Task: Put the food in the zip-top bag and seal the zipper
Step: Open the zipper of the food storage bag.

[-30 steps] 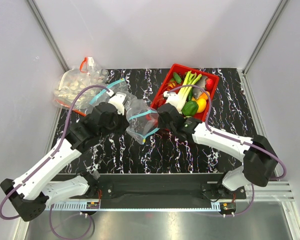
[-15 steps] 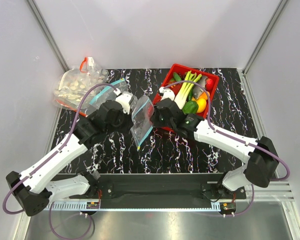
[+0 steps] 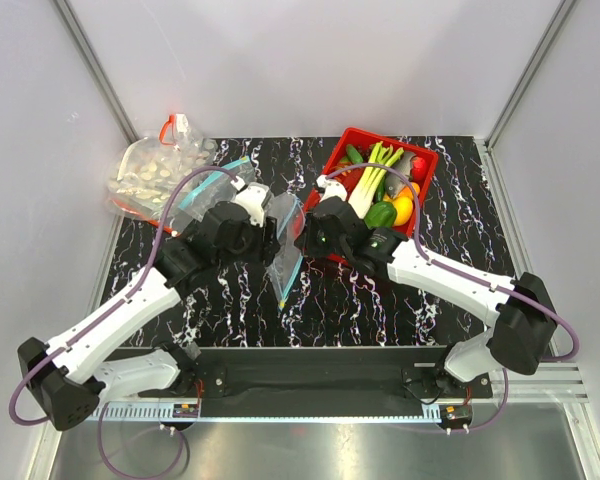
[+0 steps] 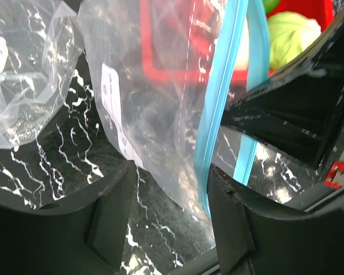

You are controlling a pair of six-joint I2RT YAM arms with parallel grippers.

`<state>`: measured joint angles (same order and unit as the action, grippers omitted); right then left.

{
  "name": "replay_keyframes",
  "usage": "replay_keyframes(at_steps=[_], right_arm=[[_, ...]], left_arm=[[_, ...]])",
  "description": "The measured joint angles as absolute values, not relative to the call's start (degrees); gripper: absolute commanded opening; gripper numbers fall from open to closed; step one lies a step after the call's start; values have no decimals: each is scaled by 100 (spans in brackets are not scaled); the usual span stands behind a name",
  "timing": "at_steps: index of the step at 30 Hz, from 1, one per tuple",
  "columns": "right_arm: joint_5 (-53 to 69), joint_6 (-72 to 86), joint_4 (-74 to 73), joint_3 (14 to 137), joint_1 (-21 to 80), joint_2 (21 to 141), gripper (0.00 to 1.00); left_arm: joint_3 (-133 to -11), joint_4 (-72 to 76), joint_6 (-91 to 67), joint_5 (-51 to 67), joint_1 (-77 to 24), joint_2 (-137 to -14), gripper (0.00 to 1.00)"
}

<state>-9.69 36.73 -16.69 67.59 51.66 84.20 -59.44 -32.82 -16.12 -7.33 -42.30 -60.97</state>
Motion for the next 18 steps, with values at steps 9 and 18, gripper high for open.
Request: replay_keyframes(at_steps=[9,18], right_arm=[[-921,3741,-1667,6759,5168,8420,0],[-908,3741,-1667,6759,5168,8418,0]], left_arm=[[-5957,-3118,-1673,-1111,-4517,-6626,56],[-5964,-3245,-1933,-1975,-4615,-6740,0]])
